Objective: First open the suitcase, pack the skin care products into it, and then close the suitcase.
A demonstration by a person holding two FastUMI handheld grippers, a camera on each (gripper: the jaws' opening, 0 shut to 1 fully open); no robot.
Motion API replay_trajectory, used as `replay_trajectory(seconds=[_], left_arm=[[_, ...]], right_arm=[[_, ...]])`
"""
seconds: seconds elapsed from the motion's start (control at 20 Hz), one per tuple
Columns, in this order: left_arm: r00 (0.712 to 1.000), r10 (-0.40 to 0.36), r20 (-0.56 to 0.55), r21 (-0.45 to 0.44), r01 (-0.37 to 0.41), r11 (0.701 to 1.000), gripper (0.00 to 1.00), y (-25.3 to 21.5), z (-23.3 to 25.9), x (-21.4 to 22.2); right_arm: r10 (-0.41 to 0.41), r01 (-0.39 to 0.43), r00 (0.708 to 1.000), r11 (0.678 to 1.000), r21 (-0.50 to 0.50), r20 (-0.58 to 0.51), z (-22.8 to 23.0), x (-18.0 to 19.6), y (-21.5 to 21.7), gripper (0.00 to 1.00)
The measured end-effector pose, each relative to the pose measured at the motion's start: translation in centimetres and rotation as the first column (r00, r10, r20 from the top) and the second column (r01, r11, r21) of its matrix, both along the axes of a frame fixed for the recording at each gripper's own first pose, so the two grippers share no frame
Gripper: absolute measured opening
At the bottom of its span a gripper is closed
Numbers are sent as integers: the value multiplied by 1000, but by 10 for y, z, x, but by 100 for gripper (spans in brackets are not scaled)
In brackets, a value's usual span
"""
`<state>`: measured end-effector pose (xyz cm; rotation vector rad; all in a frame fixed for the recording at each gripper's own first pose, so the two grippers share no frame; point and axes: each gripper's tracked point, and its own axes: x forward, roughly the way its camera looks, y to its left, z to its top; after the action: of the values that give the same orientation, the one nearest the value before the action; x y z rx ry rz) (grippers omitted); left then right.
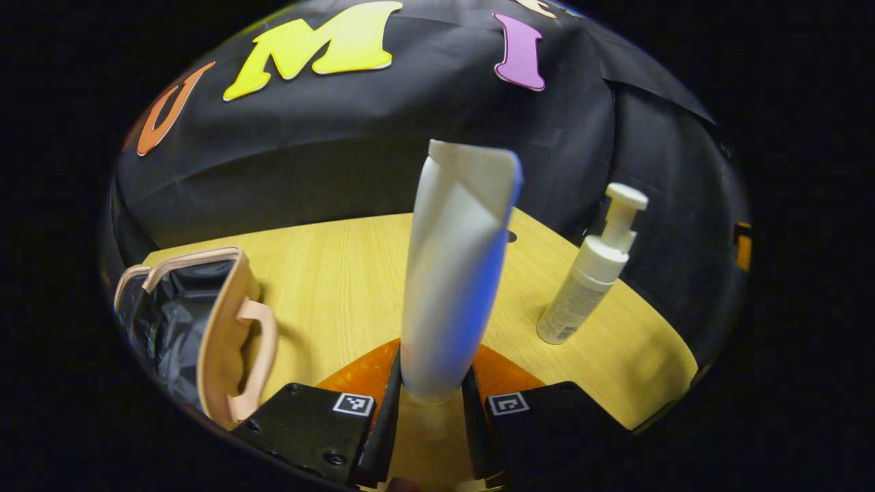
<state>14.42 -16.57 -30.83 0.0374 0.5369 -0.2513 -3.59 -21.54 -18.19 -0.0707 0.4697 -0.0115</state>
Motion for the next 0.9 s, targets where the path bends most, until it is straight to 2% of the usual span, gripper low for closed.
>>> replay_trajectory(seconds=[0.2,0.35,0.6,0.7,0.8,0.9], left_arm=[[997,75,30,3,-75,997,46,33,54,-44],[987,160,26,-4,-160,987,46,66,83,-76],[950,311,27,-10,-310,951,46,126,116,-111],[939,343,26,-3,-343,939,46,144,124,-120],[931,364,19,-9,-364,931,46,153,128,-126],[926,377,13,-15,-377,926,46,164,132,-133]], right_arm=[[71,-70,997,993,92,-8,-36,36,41,79],[102,-99,995,990,105,-17,-72,69,64,79],[77,-74,997,989,131,-14,-104,114,82,80],[76,-74,997,989,125,-13,-115,125,88,77],[74,-70,997,989,129,-24,-124,133,93,80],[72,-68,997,991,116,-28,-133,141,96,72]])
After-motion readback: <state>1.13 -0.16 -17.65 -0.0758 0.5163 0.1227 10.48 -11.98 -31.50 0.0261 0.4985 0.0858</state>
